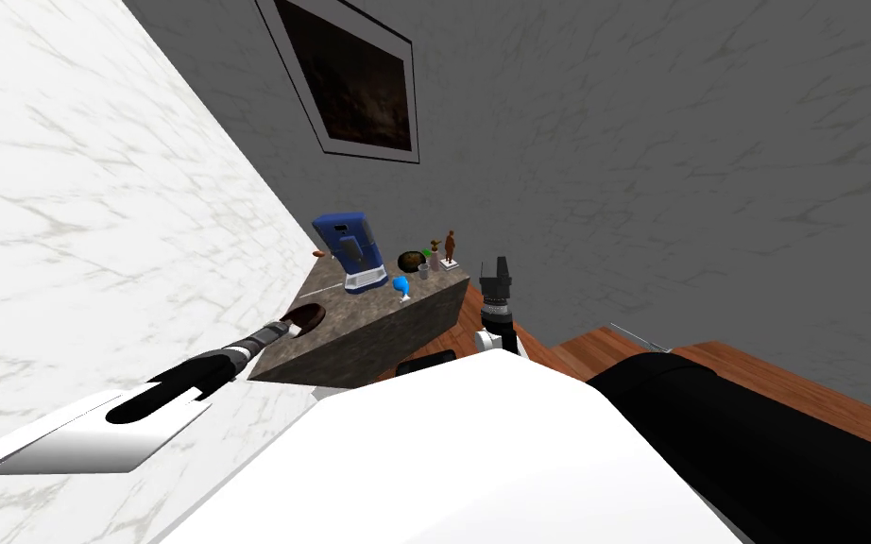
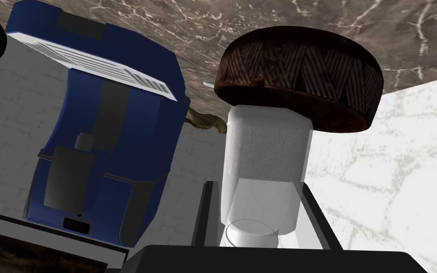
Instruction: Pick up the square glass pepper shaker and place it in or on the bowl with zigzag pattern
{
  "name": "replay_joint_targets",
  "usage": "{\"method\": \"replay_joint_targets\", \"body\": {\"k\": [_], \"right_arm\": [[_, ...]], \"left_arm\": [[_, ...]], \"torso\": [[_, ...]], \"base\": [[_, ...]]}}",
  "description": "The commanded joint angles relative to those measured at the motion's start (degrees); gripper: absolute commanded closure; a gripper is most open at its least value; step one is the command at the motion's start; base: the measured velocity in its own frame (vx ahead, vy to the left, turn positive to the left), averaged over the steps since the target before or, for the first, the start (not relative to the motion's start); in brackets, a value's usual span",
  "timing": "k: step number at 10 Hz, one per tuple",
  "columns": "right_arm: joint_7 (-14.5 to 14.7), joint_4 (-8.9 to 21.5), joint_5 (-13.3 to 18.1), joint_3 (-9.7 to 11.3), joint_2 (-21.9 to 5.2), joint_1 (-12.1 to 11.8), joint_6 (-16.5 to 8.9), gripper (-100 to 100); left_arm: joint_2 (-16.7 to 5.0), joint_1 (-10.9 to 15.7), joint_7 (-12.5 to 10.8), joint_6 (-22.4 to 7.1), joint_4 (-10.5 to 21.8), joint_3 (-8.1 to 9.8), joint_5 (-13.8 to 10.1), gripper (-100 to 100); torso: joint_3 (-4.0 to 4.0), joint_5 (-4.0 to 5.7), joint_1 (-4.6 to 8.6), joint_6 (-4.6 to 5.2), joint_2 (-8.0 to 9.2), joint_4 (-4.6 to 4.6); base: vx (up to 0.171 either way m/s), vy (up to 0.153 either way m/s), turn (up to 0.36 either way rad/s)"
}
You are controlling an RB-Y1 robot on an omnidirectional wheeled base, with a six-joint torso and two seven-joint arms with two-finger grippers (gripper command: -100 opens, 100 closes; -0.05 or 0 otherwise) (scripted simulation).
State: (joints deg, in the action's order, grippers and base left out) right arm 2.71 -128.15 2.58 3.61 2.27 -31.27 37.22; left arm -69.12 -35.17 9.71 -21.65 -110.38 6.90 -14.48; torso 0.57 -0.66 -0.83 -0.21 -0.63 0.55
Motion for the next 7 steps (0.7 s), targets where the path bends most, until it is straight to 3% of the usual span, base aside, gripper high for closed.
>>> {"method": "replay_joint_targets", "body": {"k": [1, 2, 3, 4, 7], "right_arm": [[0.00, 0.00, 0.00, 0.00, 0.00, 0.00, 0.00, 0], [0.00, 0.00, 0.00, 0.00, 0.00, 0.00, 0.00, 0], [0.00, 0.00, 0.00, 0.00, 0.00, 0.00, 0.00, 0], [0.00, 0.00, 0.00, 0.01, 0.01, 0.01, 0.00, 0], [0.00, 0.00, 0.00, 0.02, 0.02, 0.02, 0.00, 0]], "left_arm": [[-2.05, 0.04, -0.67, -0.31, 0.31, 2.10, -0.21, 100], [-3.14, 0.09, -1.04, -0.52, 0.43, 3.14, -0.38, 100], [-2.61, -0.42, -0.79, -0.09, 0.45, 2.76, -0.44, 100], [-2.80, -0.37, -0.89, -0.02, 0.49, 3.09, -0.45, -100], [-2.79, -0.35, -0.89, -0.02, 0.49, 3.08, -0.45, -100]], "torso": [[0.00, 0.00, 0.00, 0.00, 0.00, 0.00], [0.03, 0.00, -0.05, -0.01, -0.06, 0.00], [0.03, -0.01, 0.05, 0.00, -0.06, 0.01], [-0.10, -0.04, 0.32, -0.03, 0.25, 0.02], [-0.37, 0.04, 0.61, -0.05, 0.69, -0.10]], "base": [[0.182, 0.158, -0.037], [0.181, 0.126, -0.046], [0.079, 0.054, -0.017], [0.014, 0.011, -0.003], [0.000, 0.000, 0.000]]}}
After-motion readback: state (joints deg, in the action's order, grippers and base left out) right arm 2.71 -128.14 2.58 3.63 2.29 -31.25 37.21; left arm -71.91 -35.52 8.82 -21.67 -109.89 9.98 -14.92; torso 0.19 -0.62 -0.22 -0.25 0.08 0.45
